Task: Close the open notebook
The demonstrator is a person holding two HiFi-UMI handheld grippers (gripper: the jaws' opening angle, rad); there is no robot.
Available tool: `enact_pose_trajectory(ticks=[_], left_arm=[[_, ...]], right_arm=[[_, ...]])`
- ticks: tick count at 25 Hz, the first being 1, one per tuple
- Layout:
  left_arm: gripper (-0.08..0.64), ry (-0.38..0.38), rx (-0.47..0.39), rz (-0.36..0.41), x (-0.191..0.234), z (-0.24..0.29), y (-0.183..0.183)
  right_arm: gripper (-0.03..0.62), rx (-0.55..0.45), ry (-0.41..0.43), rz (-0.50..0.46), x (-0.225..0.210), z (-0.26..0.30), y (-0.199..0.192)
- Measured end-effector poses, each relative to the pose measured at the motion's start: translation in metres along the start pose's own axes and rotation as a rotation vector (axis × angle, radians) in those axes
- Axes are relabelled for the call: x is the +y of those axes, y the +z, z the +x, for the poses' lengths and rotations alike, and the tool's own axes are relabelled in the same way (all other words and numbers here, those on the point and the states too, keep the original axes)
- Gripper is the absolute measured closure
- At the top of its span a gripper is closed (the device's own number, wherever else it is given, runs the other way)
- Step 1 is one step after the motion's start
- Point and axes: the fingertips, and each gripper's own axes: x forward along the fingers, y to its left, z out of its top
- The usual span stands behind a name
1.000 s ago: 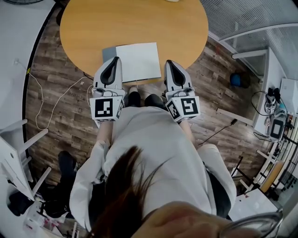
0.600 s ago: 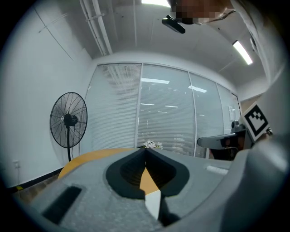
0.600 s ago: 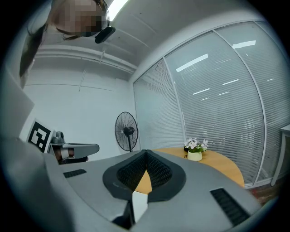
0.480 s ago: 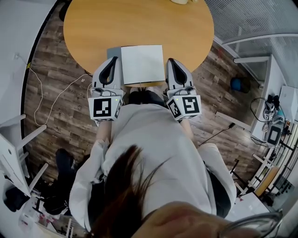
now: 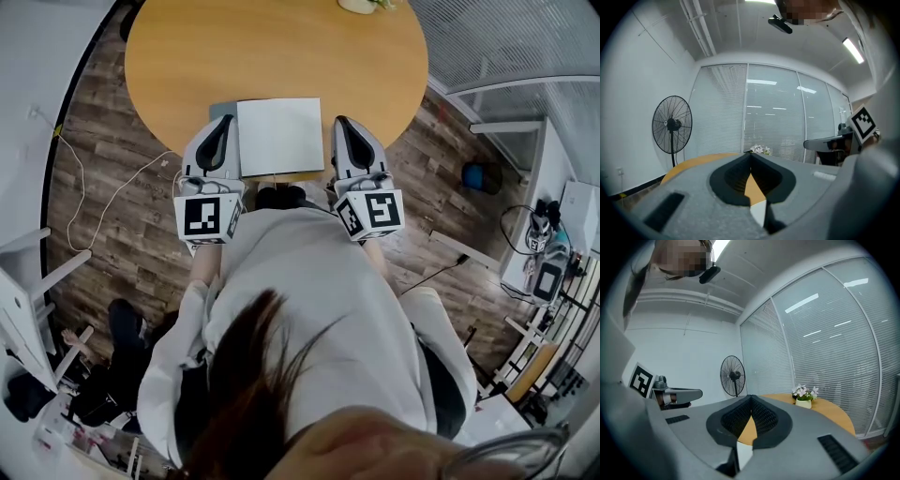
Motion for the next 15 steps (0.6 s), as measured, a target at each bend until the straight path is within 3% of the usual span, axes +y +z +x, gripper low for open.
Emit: enact_pose_trajectory(ticks=[15], left_arm=[[0.545, 0.07, 0.023, 0.001, 0.005, 0.004, -0.005]], right_arm=[[0.591, 0.012, 0.048, 0.014, -0.013, 0.015, -0.003]])
